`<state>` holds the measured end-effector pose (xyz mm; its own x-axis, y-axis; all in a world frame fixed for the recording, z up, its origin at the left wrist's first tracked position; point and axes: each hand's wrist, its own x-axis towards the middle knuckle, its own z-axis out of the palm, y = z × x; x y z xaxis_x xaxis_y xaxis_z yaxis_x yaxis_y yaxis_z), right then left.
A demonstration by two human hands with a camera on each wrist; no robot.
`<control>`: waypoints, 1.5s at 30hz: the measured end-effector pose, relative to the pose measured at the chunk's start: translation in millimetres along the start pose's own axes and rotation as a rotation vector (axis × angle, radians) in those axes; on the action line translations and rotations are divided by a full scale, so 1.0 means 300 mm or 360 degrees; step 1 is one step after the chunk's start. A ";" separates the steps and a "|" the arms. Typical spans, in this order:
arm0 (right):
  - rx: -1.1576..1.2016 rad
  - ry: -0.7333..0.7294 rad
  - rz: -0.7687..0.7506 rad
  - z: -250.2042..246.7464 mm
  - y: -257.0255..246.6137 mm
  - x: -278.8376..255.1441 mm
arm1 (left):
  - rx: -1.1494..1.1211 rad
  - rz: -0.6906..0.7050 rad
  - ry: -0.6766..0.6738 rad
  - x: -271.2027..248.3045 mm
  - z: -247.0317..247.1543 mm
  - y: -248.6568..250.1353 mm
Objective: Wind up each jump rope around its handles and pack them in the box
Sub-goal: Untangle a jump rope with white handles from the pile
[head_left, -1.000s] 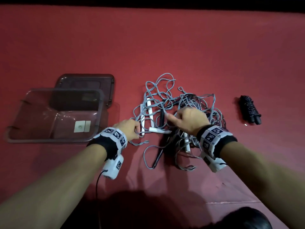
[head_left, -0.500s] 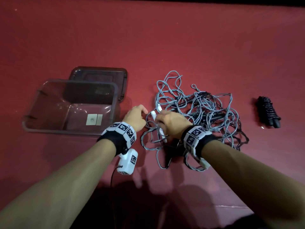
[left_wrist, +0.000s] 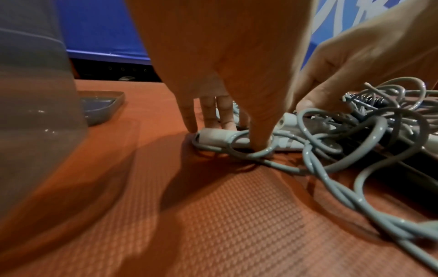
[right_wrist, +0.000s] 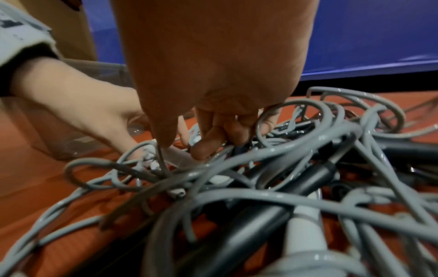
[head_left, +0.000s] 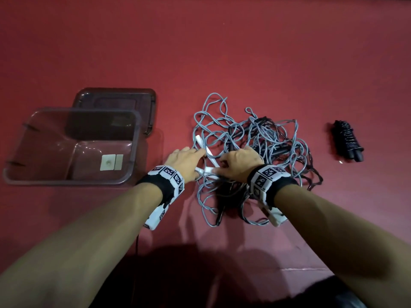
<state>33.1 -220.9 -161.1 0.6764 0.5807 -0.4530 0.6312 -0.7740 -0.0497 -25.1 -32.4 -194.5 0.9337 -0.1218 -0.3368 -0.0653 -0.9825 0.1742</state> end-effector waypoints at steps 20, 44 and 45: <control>0.0662 0.0189 0.0146 0.032 0.027 0.023 | 0.0729 0.0324 0.0122 -0.040 0.030 -0.004; 0.3124 0.0388 -0.0219 -0.384 -0.068 -0.222 | -0.1978 -0.0177 -0.0082 -0.219 -0.525 0.196; 0.3002 0.0450 -0.0233 -0.378 -0.070 -0.234 | -0.1927 -0.0148 -0.0149 -0.234 -0.521 0.193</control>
<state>15.5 -216.8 -27.4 0.8197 0.5252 -0.2286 -0.3598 0.1616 -0.9189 -39.4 -58.7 -16.3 0.8850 -0.1170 -0.4506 0.4178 -0.2275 0.8796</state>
